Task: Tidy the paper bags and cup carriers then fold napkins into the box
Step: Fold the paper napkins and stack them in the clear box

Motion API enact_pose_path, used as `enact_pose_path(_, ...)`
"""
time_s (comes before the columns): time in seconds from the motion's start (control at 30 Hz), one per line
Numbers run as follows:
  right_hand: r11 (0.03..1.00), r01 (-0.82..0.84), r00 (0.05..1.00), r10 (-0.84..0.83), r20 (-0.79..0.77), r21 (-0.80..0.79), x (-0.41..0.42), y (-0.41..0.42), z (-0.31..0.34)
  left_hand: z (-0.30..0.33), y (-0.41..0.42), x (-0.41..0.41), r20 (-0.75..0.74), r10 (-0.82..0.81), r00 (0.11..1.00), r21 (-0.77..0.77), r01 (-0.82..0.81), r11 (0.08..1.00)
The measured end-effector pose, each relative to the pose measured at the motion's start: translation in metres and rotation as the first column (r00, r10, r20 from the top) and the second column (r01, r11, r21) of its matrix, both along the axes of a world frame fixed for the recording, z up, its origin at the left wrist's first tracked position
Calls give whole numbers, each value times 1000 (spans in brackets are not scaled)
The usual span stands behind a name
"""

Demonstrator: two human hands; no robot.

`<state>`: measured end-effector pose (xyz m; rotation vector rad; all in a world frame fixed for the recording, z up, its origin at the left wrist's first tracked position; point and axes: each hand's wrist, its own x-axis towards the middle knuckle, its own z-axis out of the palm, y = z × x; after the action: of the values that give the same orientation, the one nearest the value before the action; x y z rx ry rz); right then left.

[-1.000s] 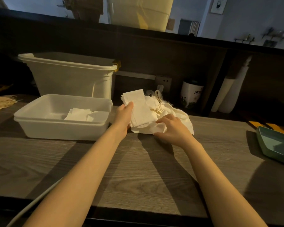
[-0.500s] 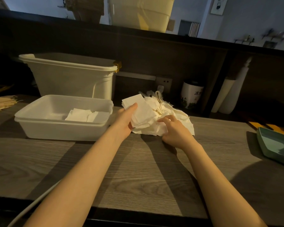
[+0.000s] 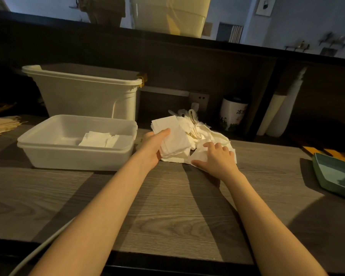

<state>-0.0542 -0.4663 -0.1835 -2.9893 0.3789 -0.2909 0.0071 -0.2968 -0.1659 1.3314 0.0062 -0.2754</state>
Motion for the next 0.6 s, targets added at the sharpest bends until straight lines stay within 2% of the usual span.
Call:
enact_pose_path(0.13, 998, 43, 998, -41, -52, 36, -2, -2, 0, 1, 0, -1, -7, -23, 1000, 24, 24, 999)
enact_pose_path(0.27, 965, 74, 994, -52, -94, 250, -4, -4, 2, 0, -1, -1, 3, -19, 1000, 36, 19, 999)
enact_pose_path(0.43, 929, 62, 997, -38, -71, 366, -3, -8, 7, -1, -3, -1, 35, 27, 999, 89, -30, 996)
enact_pose_path(0.5, 903, 38, 999, -23, -40, 428, -1, -8, 12, -1, -3, -2, 48, 43, 998, 86, -47, 995)
enact_pose_path(0.6, 791, -51, 990, -39, 133, 609, -4, -2, 22, -1, -3, -2, 55, 70, 996, 82, -75, 994)
